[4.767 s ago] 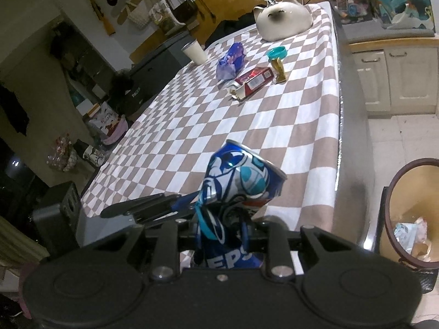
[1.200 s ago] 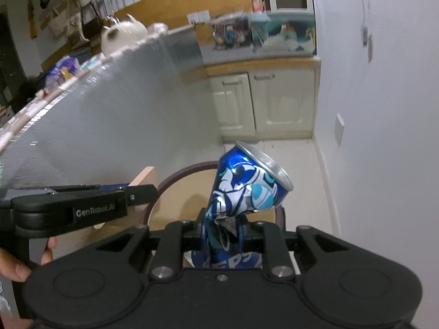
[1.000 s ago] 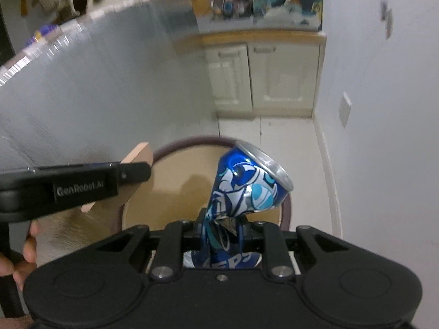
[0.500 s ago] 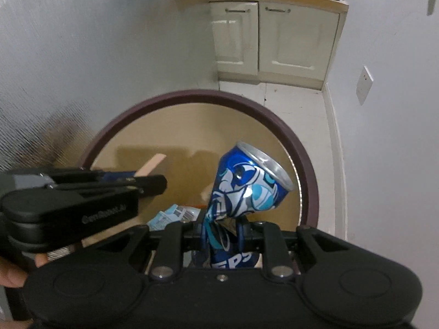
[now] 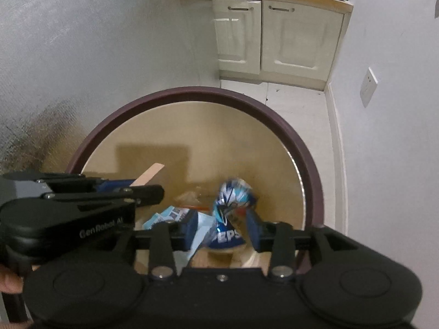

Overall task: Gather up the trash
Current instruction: 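Open both tools to drop the stick and can into the wastebasket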

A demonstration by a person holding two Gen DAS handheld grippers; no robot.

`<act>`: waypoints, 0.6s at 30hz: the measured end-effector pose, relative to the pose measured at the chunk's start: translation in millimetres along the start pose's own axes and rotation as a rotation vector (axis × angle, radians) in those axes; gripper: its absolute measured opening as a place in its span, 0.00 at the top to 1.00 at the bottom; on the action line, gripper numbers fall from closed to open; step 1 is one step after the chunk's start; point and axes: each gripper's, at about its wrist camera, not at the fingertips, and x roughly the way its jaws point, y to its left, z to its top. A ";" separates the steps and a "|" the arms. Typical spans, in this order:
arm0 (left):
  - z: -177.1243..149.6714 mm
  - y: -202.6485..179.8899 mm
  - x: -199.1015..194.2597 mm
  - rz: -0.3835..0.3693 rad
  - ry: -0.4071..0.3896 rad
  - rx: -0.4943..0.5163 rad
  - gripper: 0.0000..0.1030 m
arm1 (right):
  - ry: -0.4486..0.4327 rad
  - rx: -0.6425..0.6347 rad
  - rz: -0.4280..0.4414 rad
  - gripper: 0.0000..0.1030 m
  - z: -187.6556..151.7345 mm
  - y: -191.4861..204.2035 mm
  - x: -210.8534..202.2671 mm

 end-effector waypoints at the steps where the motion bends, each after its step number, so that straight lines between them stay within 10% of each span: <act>1: -0.6 -0.8 -0.2 0.007 0.002 0.007 0.85 | 0.003 -0.003 0.001 0.60 -1.0 -0.2 -0.4; 10: -6.1 -5.4 -6.2 0.045 0.038 0.040 0.70 | 0.019 -0.006 -0.010 0.60 -5.4 -4.2 -8.7; 18: -10.2 -11.2 -21.6 0.050 0.034 0.073 0.36 | 0.015 -0.006 -0.008 0.57 -8.5 -8.8 -20.3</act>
